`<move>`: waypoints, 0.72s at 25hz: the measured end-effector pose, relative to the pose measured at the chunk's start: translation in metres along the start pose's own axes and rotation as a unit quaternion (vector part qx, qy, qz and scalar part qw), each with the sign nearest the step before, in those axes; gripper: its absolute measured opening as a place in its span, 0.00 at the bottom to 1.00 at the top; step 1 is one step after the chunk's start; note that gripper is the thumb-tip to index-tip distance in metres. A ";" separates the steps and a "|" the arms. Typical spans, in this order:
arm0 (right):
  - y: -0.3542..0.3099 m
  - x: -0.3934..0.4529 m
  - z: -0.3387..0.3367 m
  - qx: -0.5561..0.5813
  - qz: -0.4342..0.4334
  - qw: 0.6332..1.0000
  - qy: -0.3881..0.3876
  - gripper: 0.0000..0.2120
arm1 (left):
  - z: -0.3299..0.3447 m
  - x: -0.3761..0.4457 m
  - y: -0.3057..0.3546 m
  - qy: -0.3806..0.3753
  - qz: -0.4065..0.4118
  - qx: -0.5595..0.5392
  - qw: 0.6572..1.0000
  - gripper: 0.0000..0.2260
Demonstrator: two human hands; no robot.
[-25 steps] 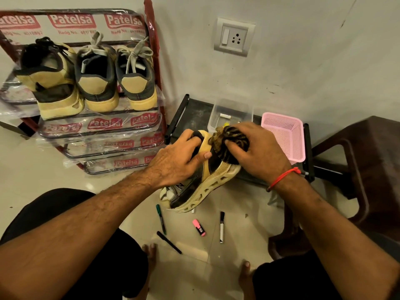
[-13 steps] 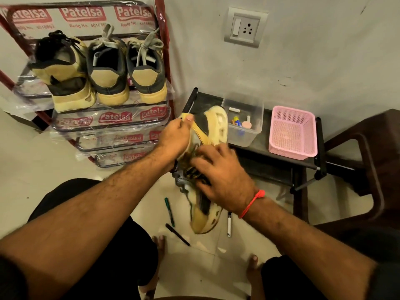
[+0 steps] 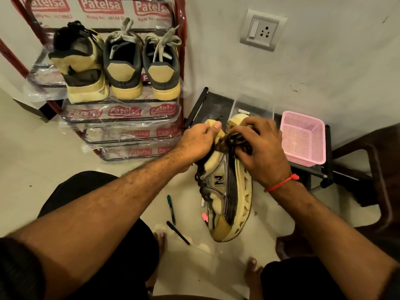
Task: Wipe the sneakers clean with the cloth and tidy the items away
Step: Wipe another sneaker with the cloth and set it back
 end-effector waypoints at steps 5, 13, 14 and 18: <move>-0.018 -0.012 0.012 -0.045 -0.002 0.998 -0.032 0.23 | 0.006 -0.003 0.003 0.028 0.003 -0.005 1.000 0.19; -0.042 -0.033 0.028 0.072 -0.157 0.974 -0.150 0.18 | -0.052 0.011 0.007 0.117 -0.108 -0.228 0.961 0.17; -0.036 -0.027 0.021 0.117 -0.103 0.980 -0.122 0.19 | -0.055 0.012 0.006 0.121 -0.105 -0.235 0.959 0.17; -0.019 -0.013 0.004 0.224 0.035 0.974 -0.003 0.19 | -0.050 0.009 0.006 0.109 -0.100 -0.219 0.965 0.15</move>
Point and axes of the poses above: each hand's wrist, its own x-axis towards the middle knuckle, its own z-axis out of the palm, y = z × x, the point moved 1 cm from there along x, towards the middle knuckle, and after that the axes turned 12 degrees about -z, right-handed, at the moved point
